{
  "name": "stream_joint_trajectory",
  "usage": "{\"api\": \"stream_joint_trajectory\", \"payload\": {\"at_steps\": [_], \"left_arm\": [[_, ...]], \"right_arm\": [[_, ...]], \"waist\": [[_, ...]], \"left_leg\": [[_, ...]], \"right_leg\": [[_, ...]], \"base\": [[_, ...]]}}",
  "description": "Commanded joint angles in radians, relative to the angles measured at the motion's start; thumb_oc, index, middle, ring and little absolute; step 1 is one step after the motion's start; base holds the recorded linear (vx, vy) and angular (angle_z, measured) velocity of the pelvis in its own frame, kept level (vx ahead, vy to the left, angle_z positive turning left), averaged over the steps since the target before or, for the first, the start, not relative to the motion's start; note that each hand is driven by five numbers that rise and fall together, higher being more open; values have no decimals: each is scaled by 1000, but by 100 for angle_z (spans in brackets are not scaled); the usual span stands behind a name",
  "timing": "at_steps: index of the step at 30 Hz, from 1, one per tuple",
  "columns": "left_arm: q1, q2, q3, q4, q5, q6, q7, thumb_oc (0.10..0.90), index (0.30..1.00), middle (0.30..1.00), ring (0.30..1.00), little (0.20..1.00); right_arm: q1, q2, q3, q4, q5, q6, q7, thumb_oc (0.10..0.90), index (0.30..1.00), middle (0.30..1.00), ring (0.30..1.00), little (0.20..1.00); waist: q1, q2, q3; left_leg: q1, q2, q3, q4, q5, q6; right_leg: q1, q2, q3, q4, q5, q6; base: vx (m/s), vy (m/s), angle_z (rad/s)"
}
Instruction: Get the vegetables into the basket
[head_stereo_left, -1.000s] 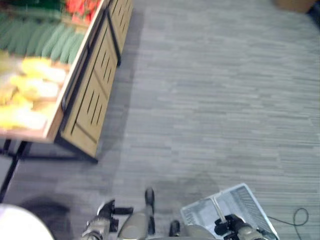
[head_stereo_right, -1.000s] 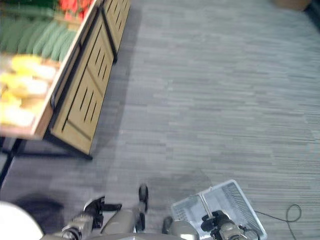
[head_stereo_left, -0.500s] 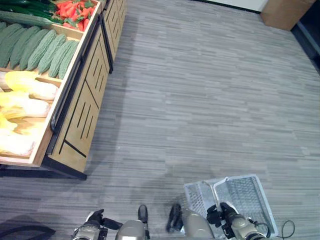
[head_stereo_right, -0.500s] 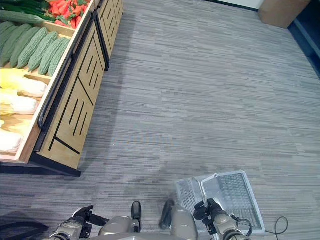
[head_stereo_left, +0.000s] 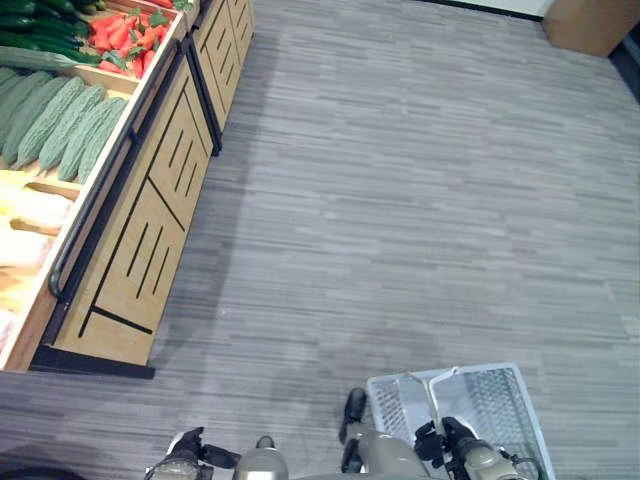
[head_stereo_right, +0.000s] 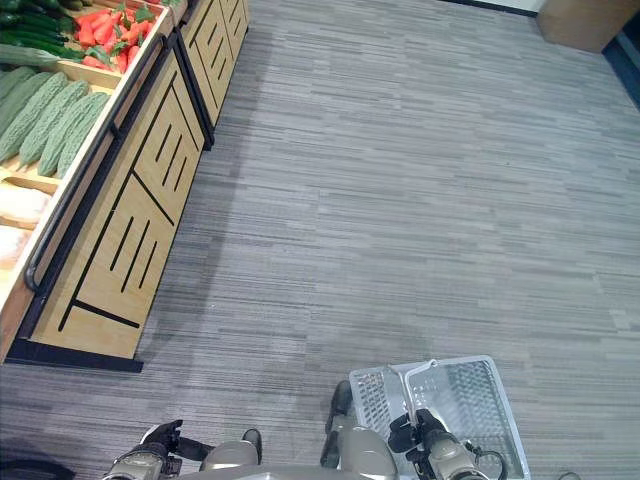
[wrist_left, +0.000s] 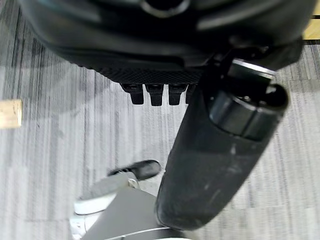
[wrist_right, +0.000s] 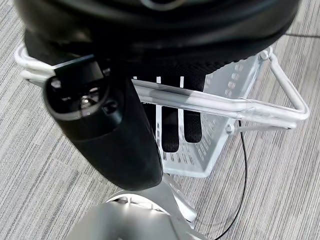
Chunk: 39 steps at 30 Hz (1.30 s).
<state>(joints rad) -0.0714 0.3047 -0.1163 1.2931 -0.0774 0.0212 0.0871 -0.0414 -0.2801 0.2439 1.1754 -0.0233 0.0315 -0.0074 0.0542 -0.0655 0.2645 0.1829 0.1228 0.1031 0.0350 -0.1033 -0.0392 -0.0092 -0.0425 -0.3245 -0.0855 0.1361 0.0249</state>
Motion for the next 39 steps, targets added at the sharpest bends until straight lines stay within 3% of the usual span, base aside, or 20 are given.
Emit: {"api": "stream_joint_trajectory", "payload": {"at_steps": [1,3,4,8,11,12,13,15,20,21,27,29,31,32,34,39], "left_arm": [[-13,23,-14,21,28,11,5,900,1000,1000,1000,1000],[-15,28,-12,17,21,11,8,900,1000,1000,1000,1000],[-23,33,-14,14,16,13,7,900,1000,1000,1000,1000],[-55,40,-44,6,28,15,7,900,1000,1000,1000,1000],[-69,38,-61,-2,39,15,1,900,1000,1000,1000,1000],[-70,36,-65,1,45,13,2,900,1000,1000,1000,1000],[-68,34,-67,3,53,12,1,900,1000,1000,1000,1000],[-65,33,-67,9,60,10,0,900,1000,1000,1000,1000],[-47,39,-47,16,52,9,-4,900,1000,1000,1000,1000],[-38,42,-41,13,50,8,-2,900,1000,1000,1000,1000],[-32,50,-32,-7,38,7,1,900,1000,1000,1000,1000],[-37,57,-27,-22,24,4,4,900,1000,1000,1000,1000],[-36,58,-24,-23,22,4,6,900,1000,1000,1000,1000],[-32,59,-18,-33,13,5,9,900,1000,1000,1000,1000],[-32,60,-18,-34,13,5,9,900,1000,1000,1000,1000],[-41,53,-24,-28,22,1,13,900,1000,1000,1000,1000]], "right_arm": [[8,-21,51,8,-5,-14,6,400,300,300,300,300],[7,-25,62,9,-5,-12,8,400,300,300,300,300],[-2,-38,83,2,-11,-12,11,400,300,300,300,300],[-28,-58,104,-7,-7,-14,7,400,300,300,300,300],[-41,-76,101,2,-8,-8,12,400,300,300,300,300],[-42,-79,99,1,-10,-8,12,400,300,300,300,300],[-43,-84,97,2,-12,-9,9,400,300,300,300,300],[-44,-82,94,6,-15,-12,8,400,300,300,300,300],[-52,-55,97,2,-29,-11,11,400,300,300,300,300],[-51,-46,82,-2,-17,-12,6,400,300,300,300,300],[-59,-36,97,-30,-23,-10,9,400,300,300,300,300],[-64,-32,99,-37,-22,-7,14,400,300,300,300,300],[-63,-31,99,-39,-24,-7,13,400,300,300,300,300],[-61,-30,102,-47,-25,-9,13,400,300,300,300,300],[-58,-30,101,-52,-25,-9,14,400,300,300,300,300],[-60,-36,101,-77,-25,-12,14,400,300,300,300,300]], "waist": [[3,-17,-16],[9,-24,-18],[24,-35,-2],[39,-55,40],[23,-69,45],[21,-72,38],[20,-65,28],[23,-56,9],[38,-62,9],[47,-61,10],[74,-55,18],[85,-53,29],[92,-53,32],[98,-48,33],[99,-45,33],[78,-24,46]], "left_leg": [[-7,-84,9,54,-85,28],[-31,-64,-4,123,-61,7],[-111,-47,-25,299,24,-19],[-236,-36,-45,475,67,-15],[-256,-34,32,242,-8,5],[-264,-45,34,159,3,5],[-282,-54,28,67,50,0],[-309,-68,16,-4,119,-6],[-297,-95,15,88,33,30],[-291,-107,29,117,-5,53],[-322,-117,45,222,-85,94],[-314,-128,44,240,-115,120],[-304,-132,46,234,-118,128],[-273,-140,50,204,-116,139],[-255,-147,49,176,-106,139],[-217,-164,22,118,-74,136]], "right_leg": [[-105,-37,44,149,-95,120],[-88,-22,28,155,-123,100],[-54,-3,25,142,-140,67],[-17,6,-1,125,-165,36],[8,-29,-28,99,-174,60],[8,-40,-35,90,-171,65],[7,-42,-44,82,-168,69],[19,-53,-43,89,-180,66],[27,-87,14,160,-190,84],[32,-104,37,170,-176,96],[16,-126,70,188,-144,118],[-15,-139,75,260,-114,129],[-30,-147,72,295,-98,135],[-60,-160,59,358,-59,139],[-74,-160,65,356,-34,145],[-126,-130,136,176,28,166]], "base": [[388,-267,37],[378,-293,35],[280,-255,24],[132,-149,14],[160,30,36],[135,144,49],[137,188,47],[282,310,33],[251,292,-24],[256,343,-8],[162,273,-16],[121,263,-1],[114,254,-11],[124,255,-14],[103,190,-5],[89,123,14]]}}
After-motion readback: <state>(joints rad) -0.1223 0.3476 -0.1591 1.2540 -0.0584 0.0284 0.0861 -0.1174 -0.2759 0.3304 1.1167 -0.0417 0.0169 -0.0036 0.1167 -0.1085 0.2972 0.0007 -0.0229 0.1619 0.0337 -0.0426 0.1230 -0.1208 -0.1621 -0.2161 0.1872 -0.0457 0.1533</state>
